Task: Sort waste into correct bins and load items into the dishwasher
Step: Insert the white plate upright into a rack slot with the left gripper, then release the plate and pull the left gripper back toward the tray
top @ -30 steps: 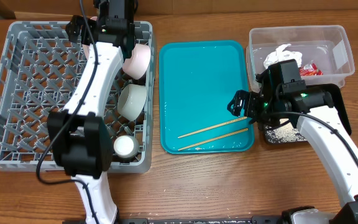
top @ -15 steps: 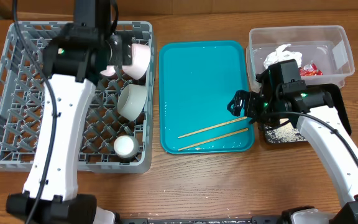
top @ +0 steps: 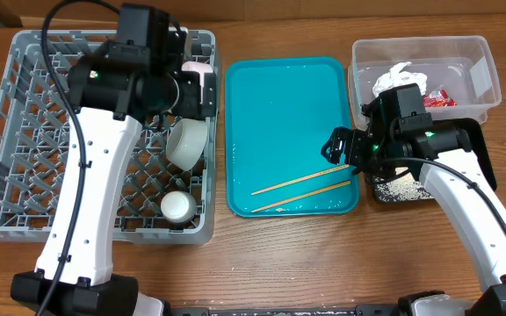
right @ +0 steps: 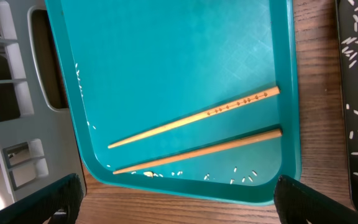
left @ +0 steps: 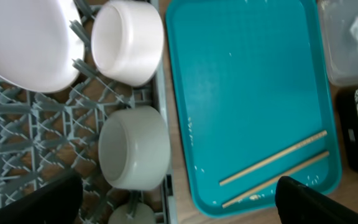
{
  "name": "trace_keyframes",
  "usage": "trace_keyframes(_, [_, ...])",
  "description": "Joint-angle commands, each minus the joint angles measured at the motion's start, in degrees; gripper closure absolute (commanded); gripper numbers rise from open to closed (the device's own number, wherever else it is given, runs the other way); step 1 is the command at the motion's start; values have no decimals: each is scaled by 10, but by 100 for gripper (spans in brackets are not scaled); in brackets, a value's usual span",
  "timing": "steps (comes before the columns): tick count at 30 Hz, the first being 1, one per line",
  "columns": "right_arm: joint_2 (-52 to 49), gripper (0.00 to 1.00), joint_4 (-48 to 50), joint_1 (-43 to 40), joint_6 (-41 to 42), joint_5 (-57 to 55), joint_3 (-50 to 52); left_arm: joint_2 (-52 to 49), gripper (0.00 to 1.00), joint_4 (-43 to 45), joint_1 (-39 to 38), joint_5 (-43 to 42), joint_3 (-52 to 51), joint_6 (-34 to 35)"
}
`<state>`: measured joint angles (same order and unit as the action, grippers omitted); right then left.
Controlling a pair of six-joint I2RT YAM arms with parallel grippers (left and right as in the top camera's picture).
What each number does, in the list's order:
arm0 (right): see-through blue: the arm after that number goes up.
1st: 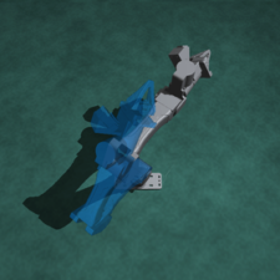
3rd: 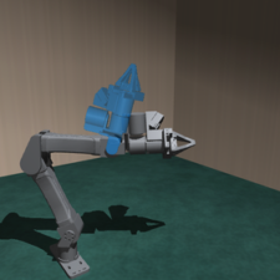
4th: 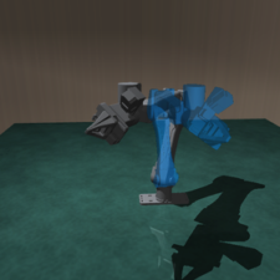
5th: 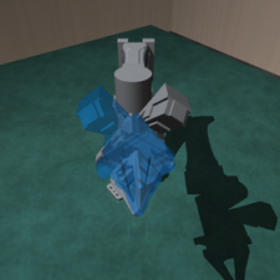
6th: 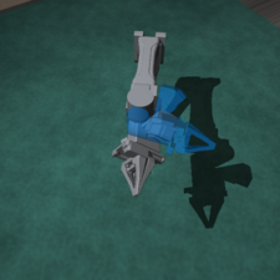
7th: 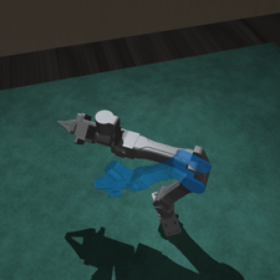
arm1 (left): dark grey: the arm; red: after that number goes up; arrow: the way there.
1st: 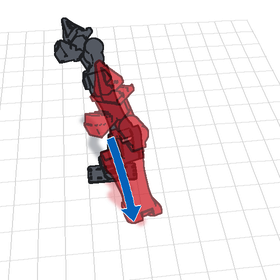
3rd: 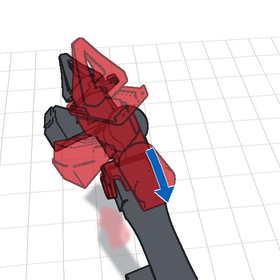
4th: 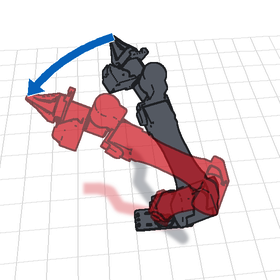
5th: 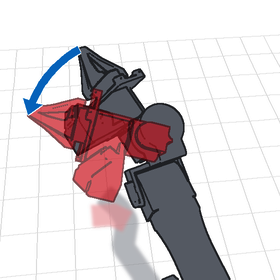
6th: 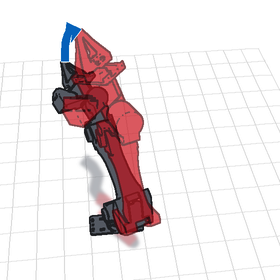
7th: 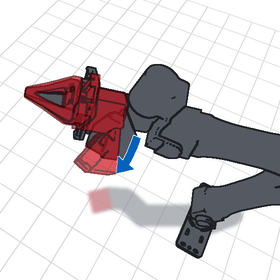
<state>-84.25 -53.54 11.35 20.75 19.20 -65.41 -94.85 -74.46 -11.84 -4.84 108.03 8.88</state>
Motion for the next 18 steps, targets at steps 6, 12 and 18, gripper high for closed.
trace_keyframes(6, [10, 0, 3, 3, -2, -3, -14, 4, 0, -43, -26, -10, 0, 5])
trace_keyframes(12, [10, 0, 8, 2, -2, -3, -14, 30, 0, -57, -42, -9, 0, 5])
trace_keyframes(18, [10, 0, 20, 3, -2, -3, -14, 87, 0, -61, -59, -9, -10, 3])
